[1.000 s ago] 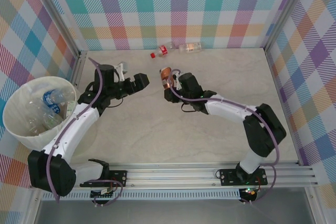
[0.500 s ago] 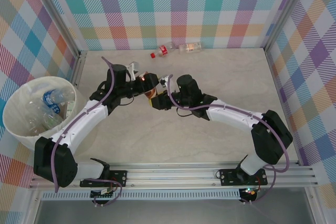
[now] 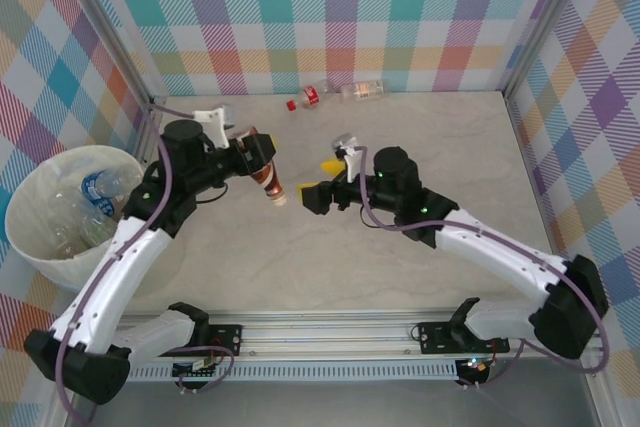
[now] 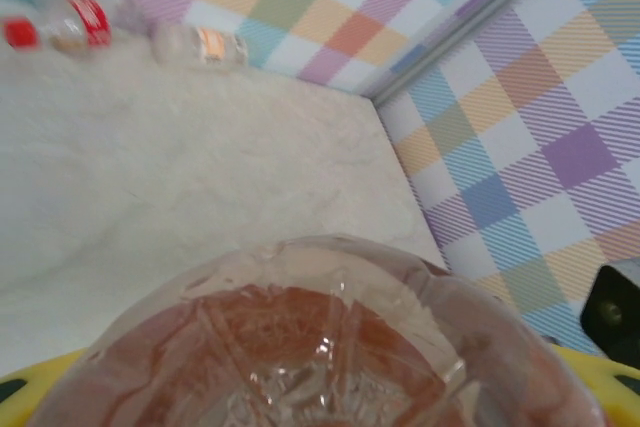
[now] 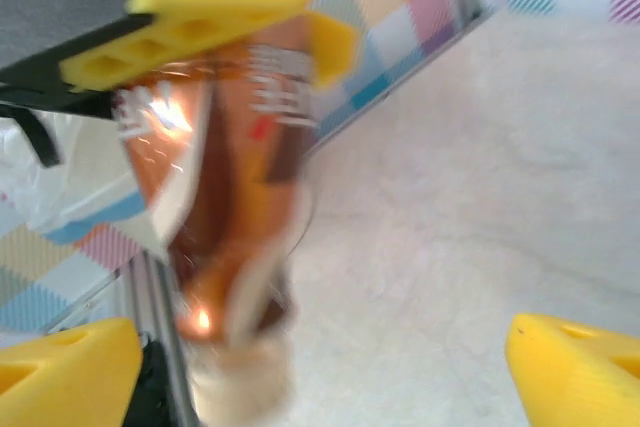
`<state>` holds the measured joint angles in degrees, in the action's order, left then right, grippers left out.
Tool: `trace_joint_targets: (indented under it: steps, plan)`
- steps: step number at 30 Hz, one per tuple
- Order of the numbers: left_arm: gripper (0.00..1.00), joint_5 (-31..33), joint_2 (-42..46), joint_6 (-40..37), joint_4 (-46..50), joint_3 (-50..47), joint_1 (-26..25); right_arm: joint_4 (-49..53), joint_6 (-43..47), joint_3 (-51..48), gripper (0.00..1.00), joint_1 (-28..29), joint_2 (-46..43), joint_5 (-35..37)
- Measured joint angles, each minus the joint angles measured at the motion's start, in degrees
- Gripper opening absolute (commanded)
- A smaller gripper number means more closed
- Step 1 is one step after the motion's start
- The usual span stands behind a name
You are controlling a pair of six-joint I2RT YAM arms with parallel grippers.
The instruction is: Put the plastic bottles in the bin
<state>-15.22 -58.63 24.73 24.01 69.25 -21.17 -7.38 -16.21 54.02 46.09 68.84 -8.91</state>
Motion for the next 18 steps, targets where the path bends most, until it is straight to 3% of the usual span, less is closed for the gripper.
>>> trace_joint_targets:
  steps: [6,10,16,18]
  plan:
    - [0.53,13.29,6.47,-9.03,12.68,10.80,0.09,2.82,0.28,-4.94,1.00,-0.92,-5.97,19.19]
    - [0.51,27.47,8.41,-15.30,19.52,15.93,0.22,5.42,-3.10,-7.82,1.00,-1.84,-6.05,29.18]
    - [0.50,54.75,8.33,-25.94,23.34,17.90,0.83,7.13,-8.33,-9.46,1.00,-2.69,-5.38,35.34]
    - [0.50,61.00,7.10,-28.24,24.46,17.90,2.47,7.17,-9.16,-9.44,1.00,-2.69,-4.63,36.04]
